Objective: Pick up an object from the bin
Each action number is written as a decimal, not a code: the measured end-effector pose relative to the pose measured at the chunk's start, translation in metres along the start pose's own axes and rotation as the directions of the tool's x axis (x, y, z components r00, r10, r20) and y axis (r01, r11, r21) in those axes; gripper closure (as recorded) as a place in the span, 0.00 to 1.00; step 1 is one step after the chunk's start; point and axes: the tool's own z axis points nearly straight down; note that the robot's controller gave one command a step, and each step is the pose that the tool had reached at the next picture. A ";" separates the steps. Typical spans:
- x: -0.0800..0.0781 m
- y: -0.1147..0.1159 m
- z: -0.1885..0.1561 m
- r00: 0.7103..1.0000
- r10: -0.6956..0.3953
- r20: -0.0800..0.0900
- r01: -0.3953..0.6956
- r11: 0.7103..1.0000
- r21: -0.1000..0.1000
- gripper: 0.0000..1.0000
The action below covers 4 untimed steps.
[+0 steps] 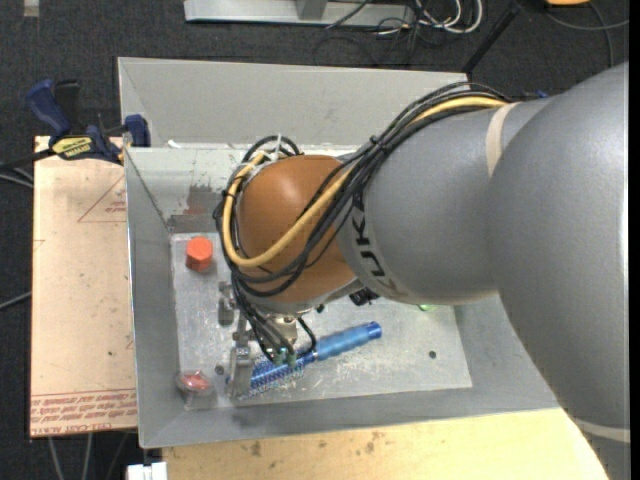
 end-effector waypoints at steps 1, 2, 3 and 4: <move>0.008 -0.010 0.044 0.968 0.250 0.004 -0.250 0.968 -0.001 0.00; 0.004 -0.042 0.079 0.956 0.293 0.003 -0.293 0.956 0.001 0.00; 0.004 -0.040 0.078 0.957 0.290 0.004 -0.290 0.957 -0.002 1.00; -0.027 -0.024 -0.036 0.956 0.294 0.014 -0.294 0.956 -0.009 1.00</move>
Offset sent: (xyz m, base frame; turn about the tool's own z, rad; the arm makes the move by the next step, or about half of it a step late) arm -0.0070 -0.0097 -0.0420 0.2539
